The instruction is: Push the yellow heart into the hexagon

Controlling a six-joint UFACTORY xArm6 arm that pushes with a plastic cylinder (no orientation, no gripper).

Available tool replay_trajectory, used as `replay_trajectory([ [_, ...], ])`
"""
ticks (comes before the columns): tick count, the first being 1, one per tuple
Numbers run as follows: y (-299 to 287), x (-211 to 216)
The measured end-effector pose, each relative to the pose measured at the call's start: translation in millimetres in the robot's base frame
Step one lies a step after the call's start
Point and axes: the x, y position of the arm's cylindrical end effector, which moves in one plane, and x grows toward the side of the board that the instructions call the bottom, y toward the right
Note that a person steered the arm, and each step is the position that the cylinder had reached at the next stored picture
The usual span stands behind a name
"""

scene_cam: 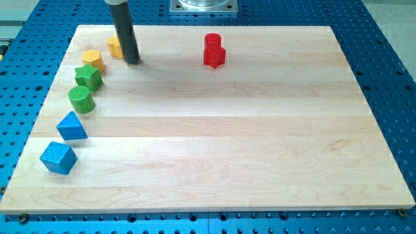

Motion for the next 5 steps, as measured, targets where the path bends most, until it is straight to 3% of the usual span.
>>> replay_trajectory([
  [1, -21, -30],
  [3, -64, -36],
  [4, -113, -67],
  [5, -147, -37],
])
